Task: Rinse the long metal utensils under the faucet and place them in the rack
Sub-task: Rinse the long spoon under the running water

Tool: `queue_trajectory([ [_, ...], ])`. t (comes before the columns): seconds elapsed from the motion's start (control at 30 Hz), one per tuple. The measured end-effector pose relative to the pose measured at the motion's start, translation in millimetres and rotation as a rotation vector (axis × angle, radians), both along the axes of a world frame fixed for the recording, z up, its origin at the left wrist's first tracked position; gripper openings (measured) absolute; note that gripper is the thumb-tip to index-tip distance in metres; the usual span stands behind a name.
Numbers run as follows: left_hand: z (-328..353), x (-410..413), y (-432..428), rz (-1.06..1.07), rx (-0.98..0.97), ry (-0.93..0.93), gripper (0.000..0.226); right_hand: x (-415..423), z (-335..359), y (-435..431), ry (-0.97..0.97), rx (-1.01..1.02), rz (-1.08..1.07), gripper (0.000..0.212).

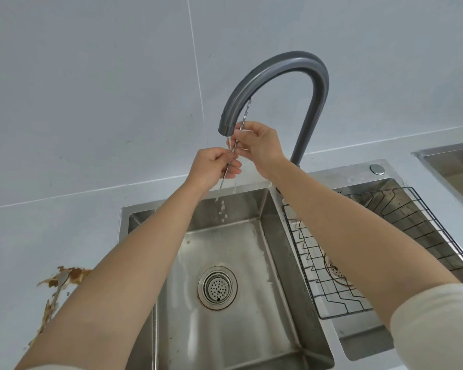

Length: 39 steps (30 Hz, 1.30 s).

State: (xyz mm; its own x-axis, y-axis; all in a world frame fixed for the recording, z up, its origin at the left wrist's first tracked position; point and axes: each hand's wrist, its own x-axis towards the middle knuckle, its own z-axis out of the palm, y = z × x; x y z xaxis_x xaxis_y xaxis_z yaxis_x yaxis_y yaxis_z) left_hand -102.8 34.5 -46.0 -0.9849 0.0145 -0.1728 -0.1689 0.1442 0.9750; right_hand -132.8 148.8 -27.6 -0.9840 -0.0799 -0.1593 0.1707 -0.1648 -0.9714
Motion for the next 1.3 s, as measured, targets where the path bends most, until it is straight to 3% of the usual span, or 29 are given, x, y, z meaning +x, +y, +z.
queue_trajectory([
  [0.3, 5, -5, 1, -0.021, 0.025, -0.008, 0.021, -17, 13, 8, 0.033, -0.072, -0.035, 0.014],
  [0.63, 0, 11, -8, 0.002, -0.021, 0.015, 0.026, -23, 19, 0, 0.065, -0.037, -0.03, 0.032],
  [0.77, -2, 16, -15, -0.001, -0.062, 0.038, 0.029, -16, 24, -6, 0.099, -0.05, -0.016, 0.023],
  [1.03, -48, 53, -14, -0.016, -0.15, -0.077, 0.006, 20, 6, -14, 0.036, 0.012, 0.111, 0.011],
  [1.13, -68, 75, -10, -0.009, -0.153, -0.095, 0.031, 35, -8, -15, -0.006, 0.017, 0.143, 0.013],
  [1.3, -91, 108, -3, -0.013, -0.186, -0.121, 0.033, 54, -28, -14, -0.078, 0.059, 0.156, 0.019],
])
